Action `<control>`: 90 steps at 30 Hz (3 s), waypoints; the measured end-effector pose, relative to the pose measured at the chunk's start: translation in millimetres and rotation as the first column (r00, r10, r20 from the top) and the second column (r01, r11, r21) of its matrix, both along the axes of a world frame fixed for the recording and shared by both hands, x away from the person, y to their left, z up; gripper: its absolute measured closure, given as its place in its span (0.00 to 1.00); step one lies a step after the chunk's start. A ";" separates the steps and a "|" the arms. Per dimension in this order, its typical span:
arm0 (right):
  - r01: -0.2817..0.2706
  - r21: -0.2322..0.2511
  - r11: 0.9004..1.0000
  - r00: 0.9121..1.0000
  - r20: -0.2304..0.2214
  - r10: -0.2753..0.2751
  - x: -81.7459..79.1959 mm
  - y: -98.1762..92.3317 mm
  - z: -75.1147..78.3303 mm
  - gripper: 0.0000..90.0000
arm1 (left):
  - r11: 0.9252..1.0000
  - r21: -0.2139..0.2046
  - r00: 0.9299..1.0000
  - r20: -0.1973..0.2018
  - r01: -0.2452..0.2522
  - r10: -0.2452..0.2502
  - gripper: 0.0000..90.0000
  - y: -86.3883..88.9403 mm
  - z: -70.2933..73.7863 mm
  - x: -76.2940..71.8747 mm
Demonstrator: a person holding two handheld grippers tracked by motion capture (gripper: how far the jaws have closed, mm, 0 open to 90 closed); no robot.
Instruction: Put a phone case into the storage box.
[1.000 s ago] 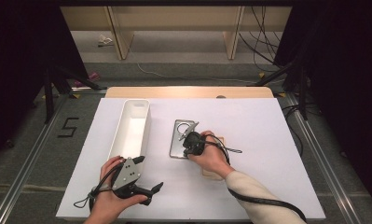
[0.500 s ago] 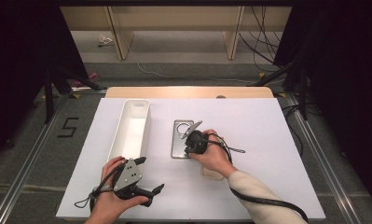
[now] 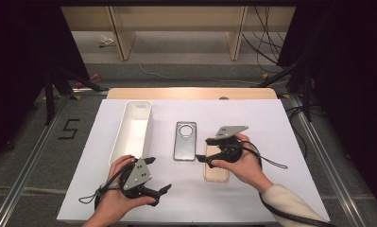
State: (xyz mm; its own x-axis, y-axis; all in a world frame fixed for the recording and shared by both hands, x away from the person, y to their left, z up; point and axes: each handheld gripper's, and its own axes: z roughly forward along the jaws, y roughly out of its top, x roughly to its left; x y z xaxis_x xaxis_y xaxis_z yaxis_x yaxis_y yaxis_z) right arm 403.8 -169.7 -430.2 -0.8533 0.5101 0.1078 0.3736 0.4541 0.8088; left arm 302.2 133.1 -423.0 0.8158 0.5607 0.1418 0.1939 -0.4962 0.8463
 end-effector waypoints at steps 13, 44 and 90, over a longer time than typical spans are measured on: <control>0.085 0.040 0.996 0.996 0.025 -0.086 -44.8 -74.6 6.6 0.23 | 0.943 0.313 0.994 -0.032 0.113 -0.108 0.18 -52.5 19.2 45.4; 0.105 0.057 0.993 0.994 0.016 -0.106 -57.8 -91.2 5.8 0.23 | 0.678 0.685 0.957 -0.112 0.268 -0.266 0.26 -109.8 -20.1 115.5; 0.108 0.061 0.992 0.994 0.011 -0.109 -56.7 -91.4 5.2 0.24 | 0.591 0.721 0.926 -0.206 0.361 -0.315 0.60 -114.9 -35.3 129.8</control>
State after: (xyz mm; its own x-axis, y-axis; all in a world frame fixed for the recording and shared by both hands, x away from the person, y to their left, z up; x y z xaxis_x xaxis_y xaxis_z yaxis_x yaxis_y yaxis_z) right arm 347.1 -261.2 -425.0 -0.7951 0.5926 0.1293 0.4064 0.3621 0.8389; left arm 432.1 18.1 -458.3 0.9434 -0.0309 0.3301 -0.0888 -0.9829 0.1616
